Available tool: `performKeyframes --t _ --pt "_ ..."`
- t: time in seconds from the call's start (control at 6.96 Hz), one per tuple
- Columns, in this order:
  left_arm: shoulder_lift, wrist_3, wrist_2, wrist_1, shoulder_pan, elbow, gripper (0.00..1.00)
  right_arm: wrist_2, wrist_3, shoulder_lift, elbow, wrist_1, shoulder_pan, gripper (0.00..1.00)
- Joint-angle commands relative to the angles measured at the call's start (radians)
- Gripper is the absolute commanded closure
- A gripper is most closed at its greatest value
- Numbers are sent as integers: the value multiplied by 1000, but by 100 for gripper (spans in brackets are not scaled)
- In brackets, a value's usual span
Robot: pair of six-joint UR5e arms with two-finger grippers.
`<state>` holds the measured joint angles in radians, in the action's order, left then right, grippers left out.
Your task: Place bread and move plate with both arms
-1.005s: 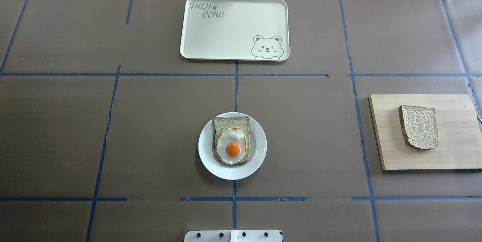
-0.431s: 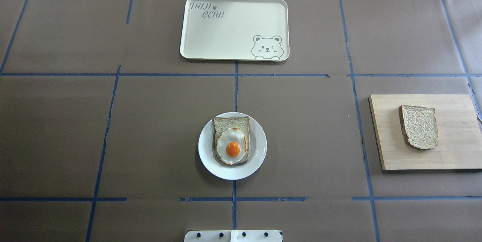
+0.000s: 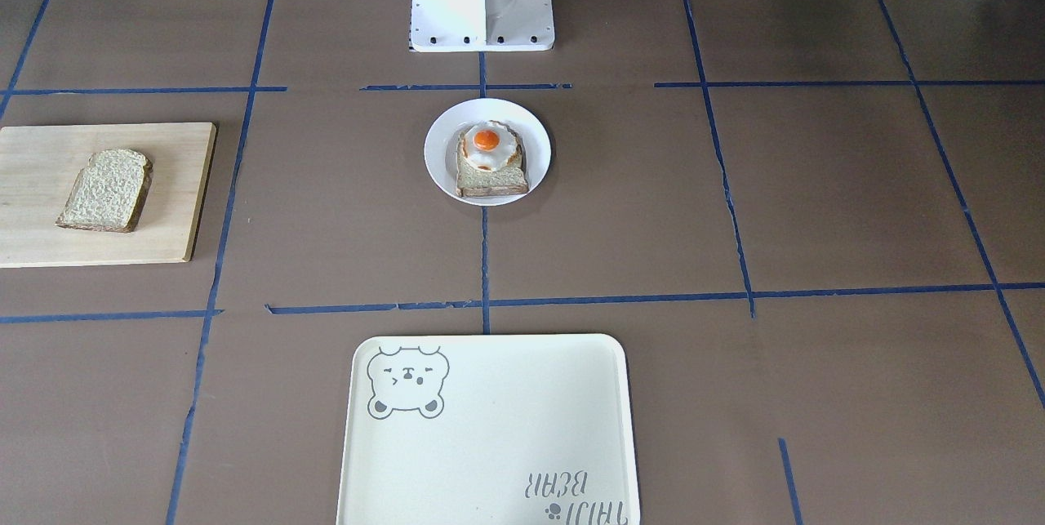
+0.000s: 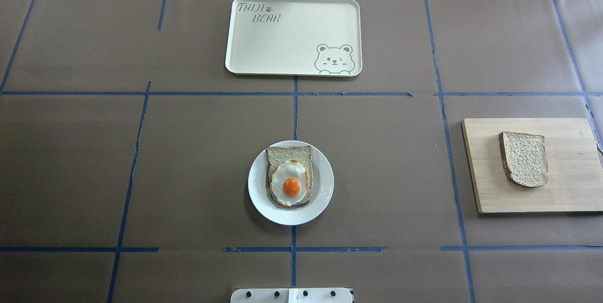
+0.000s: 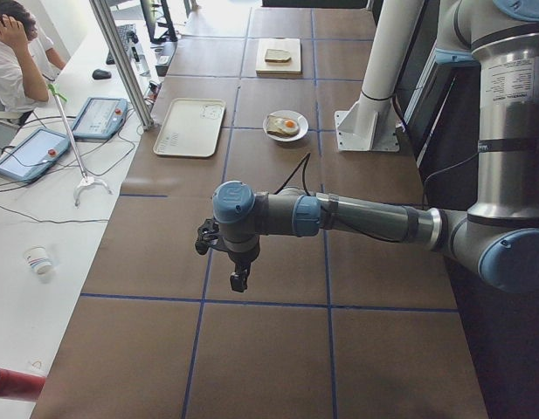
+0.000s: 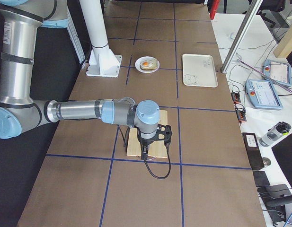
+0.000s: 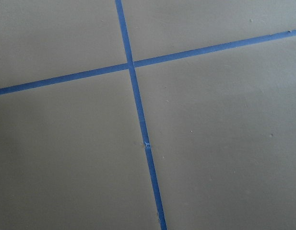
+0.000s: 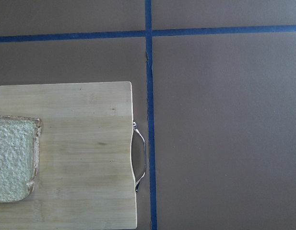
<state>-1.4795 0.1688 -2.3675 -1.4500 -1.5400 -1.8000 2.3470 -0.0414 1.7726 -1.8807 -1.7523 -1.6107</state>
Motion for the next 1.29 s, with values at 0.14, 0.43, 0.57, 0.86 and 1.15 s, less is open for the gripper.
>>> performKeyframes --t 0.14,0.43,0.57,0.86,1.15 --pt "-1 -5 2 -4 -2 -4 0 -2 -8 1 0 7 5 0" --pt "-5 -2 -10 -10 3 13 0 20 1 4 2 7 18 0" --pt "-5 -21 -15 -25 11 -8 0 49 -2 4 0 16 37 0" --pt "-8 -124 -45 -30 15 -12 0 108 2 7 5 140 133 0" --pt "-7 -129 -45 -69 20 -12 0 109 50 19 15 194 195 1"
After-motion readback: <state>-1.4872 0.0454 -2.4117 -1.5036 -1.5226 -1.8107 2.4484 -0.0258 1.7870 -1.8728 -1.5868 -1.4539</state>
